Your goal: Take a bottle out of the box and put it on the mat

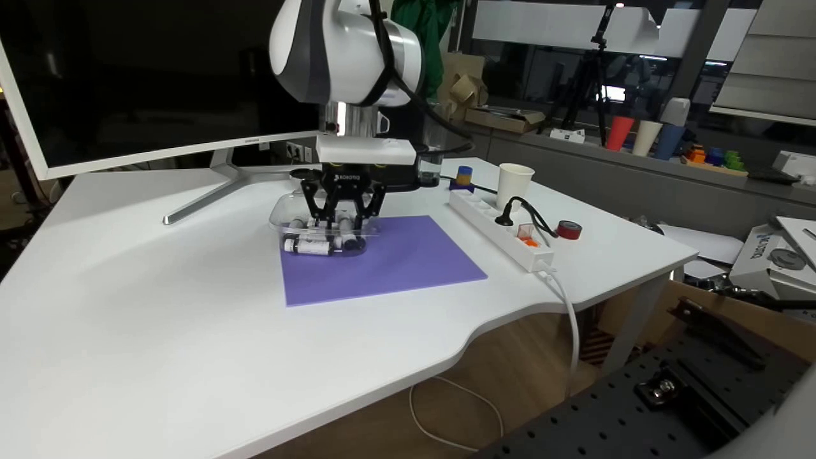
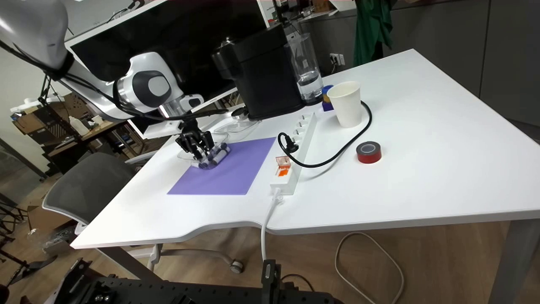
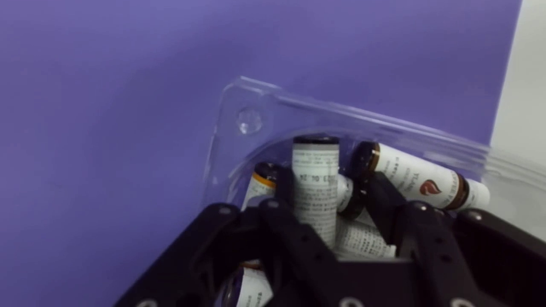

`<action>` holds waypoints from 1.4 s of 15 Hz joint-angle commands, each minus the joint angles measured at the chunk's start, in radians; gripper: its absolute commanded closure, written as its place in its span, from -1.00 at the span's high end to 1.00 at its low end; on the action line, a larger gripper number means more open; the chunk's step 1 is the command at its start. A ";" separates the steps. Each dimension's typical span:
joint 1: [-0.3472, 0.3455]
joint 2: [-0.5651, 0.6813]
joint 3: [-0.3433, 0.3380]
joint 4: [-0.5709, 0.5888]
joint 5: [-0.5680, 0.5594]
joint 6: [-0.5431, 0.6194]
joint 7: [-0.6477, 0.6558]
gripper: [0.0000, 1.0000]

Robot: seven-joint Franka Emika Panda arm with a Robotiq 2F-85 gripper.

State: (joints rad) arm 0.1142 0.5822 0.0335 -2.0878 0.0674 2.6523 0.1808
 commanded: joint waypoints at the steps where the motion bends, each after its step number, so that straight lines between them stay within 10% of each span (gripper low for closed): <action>1: -0.002 -0.012 -0.006 0.009 0.001 0.000 -0.001 -0.63; 3: 0.008 -0.035 -0.018 0.002 -0.010 0.008 0.013 -0.91; 13: 0.136 -0.212 -0.251 -0.082 -0.266 -0.001 0.283 -0.87; 21: 0.074 -0.147 -0.252 -0.124 -0.245 -0.055 0.347 -0.87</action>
State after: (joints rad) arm 0.2075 0.4196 -0.2316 -2.1963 -0.1930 2.6120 0.4858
